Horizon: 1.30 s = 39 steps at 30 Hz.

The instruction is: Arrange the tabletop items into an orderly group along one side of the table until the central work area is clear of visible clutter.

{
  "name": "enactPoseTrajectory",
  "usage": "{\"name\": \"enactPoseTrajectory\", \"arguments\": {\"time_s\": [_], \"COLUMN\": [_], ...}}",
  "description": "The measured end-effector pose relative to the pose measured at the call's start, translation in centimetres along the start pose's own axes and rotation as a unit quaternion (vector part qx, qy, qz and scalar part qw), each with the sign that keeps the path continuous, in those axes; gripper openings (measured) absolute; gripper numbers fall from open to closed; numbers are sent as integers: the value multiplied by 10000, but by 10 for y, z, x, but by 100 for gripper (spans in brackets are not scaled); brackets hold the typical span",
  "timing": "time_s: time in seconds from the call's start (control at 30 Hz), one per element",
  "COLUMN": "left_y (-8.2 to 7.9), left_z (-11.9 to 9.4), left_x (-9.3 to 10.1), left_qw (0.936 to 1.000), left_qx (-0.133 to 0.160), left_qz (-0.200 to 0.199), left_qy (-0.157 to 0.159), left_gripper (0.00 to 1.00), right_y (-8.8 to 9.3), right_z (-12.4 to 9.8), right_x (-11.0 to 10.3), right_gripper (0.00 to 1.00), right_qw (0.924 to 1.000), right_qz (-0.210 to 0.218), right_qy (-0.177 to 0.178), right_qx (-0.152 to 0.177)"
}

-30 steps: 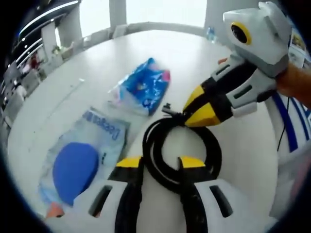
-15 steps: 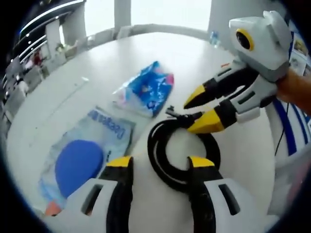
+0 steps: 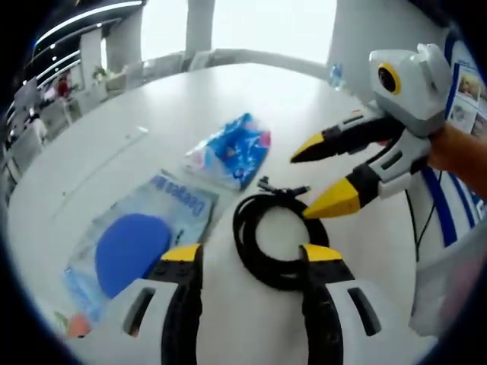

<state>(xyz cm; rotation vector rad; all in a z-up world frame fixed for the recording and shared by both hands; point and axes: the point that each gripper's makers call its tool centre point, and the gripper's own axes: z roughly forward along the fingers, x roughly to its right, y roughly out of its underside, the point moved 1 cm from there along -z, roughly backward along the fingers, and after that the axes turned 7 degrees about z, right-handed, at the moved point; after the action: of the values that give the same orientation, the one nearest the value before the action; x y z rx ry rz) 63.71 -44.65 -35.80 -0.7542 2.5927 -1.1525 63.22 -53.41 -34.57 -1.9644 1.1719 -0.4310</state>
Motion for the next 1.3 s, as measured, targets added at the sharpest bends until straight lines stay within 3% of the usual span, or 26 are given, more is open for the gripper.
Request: {"name": "enactPoseTrajectory", "arguments": {"time_s": [0.23, 0.57, 1.07, 1.3], "left_y": [-4, -14, -23, -32], "left_z": [-11, -24, -51, -68], "left_x": [2, 12, 30, 40], "left_qw": [9999, 9984, 9936, 9879], "left_qx": [156, 502, 996, 1393], "left_qz": [-20, 88, 110, 160], "left_qy": [23, 223, 520, 662], "left_gripper": [54, 64, 88, 99], "right_y": [-1, -6, -17, -20], "right_z": [-7, -17, -32, -41], "right_x": [-4, -10, -31, -43], "right_gripper": [57, 77, 81, 81], "right_qw": [10000, 9996, 9986, 9976], "right_qz": [9, 20, -282, -470], "right_qy": [-52, -162, -373, -454], "right_qx": [53, 209, 261, 248]}}
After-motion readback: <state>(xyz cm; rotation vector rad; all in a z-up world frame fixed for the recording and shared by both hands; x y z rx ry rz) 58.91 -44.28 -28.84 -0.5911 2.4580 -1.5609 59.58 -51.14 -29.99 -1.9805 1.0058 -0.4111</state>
